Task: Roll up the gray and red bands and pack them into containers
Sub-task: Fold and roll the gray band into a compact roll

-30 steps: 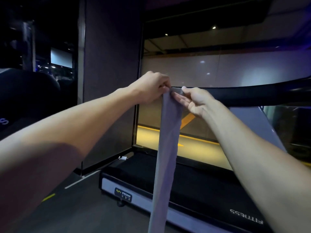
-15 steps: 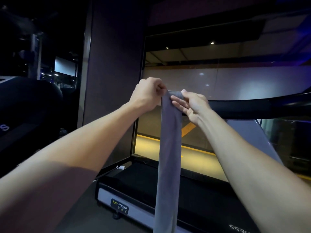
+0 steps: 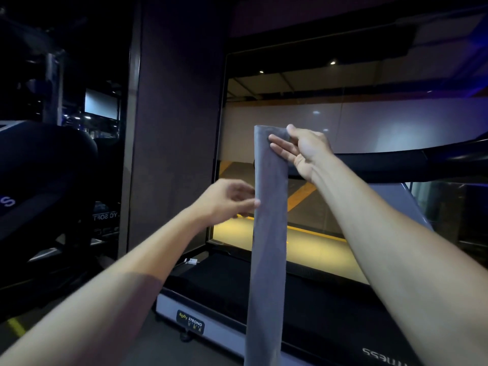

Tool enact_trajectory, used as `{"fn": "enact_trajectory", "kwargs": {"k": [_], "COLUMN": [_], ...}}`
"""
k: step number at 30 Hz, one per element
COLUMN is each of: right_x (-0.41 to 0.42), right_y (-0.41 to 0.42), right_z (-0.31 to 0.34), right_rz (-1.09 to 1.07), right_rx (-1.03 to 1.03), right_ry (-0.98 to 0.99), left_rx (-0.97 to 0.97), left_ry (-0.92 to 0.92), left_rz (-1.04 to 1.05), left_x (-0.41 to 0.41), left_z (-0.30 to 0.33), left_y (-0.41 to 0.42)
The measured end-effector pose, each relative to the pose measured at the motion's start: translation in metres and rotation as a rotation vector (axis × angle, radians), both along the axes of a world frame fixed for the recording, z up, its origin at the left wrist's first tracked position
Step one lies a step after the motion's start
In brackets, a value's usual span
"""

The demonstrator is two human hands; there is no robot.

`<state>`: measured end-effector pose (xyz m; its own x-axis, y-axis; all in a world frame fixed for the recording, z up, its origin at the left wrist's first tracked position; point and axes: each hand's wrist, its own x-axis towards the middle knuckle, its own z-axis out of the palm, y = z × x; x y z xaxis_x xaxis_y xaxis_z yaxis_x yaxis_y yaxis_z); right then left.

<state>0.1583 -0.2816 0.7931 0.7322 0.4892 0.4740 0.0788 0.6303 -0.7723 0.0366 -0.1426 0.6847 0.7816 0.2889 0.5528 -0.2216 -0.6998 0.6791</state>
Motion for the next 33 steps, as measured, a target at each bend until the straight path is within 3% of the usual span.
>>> {"fn": "enact_trajectory", "kwargs": {"k": [9,14,23,33], "right_x": [-0.003,-0.005,-0.005,-0.01], "right_y": [0.022,0.032,0.04,0.048], "right_z": [-0.007,-0.01,-0.016,-0.017], "right_rz": [0.016,0.024,0.045,0.06], "right_rx": [-0.015,-0.015,-0.012,-0.03], "right_ry": [0.014,0.014,0.029,0.012], "left_rx": [-0.047,-0.169,-0.135,-0.231], "left_ry": [-0.173,-0.24,-0.237,-0.225], "left_rz": [0.227,0.249,0.362,0.459], "left_x": [0.0,0.004,0.011,0.012], "left_z": [-0.092,-0.104,-0.121,-0.141], "left_y": [-0.016,-0.013,-0.007,0.005]}}
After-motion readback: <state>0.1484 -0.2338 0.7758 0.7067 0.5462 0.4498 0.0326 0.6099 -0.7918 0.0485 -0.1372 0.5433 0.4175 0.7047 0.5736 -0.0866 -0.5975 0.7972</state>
